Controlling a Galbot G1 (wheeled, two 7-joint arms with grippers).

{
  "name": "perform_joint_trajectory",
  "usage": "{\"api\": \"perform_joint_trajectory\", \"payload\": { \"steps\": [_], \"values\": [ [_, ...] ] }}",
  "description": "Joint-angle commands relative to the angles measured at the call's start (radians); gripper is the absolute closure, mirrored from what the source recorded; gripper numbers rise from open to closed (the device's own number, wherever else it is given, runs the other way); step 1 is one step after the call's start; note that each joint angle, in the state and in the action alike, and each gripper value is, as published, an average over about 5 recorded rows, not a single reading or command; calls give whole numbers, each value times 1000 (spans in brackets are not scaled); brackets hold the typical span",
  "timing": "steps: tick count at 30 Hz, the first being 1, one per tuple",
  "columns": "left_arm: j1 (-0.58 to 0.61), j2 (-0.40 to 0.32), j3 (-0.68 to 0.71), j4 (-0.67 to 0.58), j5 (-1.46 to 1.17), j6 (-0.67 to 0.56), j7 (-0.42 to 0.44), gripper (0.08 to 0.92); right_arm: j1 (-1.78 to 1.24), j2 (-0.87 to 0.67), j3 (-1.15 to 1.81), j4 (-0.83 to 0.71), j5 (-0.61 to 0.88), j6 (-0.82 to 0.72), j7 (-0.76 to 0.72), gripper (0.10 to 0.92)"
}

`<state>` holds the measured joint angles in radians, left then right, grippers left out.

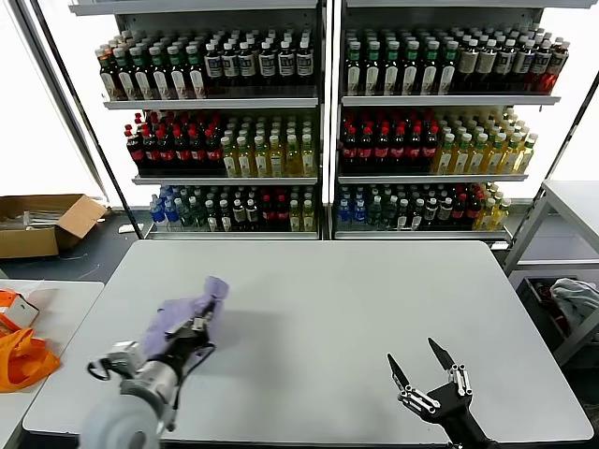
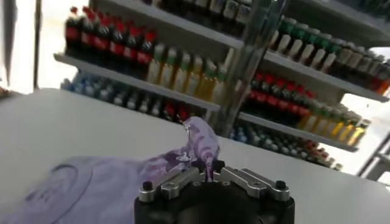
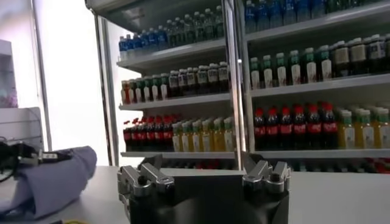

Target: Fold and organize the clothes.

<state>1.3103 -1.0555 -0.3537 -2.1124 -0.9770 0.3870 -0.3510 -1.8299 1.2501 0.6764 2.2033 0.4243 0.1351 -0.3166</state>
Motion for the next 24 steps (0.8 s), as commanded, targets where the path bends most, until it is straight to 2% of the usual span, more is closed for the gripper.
{"api": "perform_joint_trajectory", "payload": {
  "steps": [1,6,11,13,20,24],
  "values": [
    [-187,-141,324,95,-221,-16,-61,882,-2,-16,-3,9,4,-47,36,203],
    [-178,-129,290,59,-250,-43,46,835,32,-50,-46,10,65,-136,108,203],
    [-109,-83,235,2,-237,-96,268,694,141,-59,-136,-19,138,-290,234,203],
    [-80,-65,210,-12,-217,-115,322,633,208,-50,-203,-40,181,-364,299,203],
    [6,2,46,-47,-180,-152,341,434,477,-8,-476,-163,289,-591,523,203],
    [63,29,-53,-74,-183,-157,338,322,603,24,-569,-255,314,-636,570,203]
  ]
}}
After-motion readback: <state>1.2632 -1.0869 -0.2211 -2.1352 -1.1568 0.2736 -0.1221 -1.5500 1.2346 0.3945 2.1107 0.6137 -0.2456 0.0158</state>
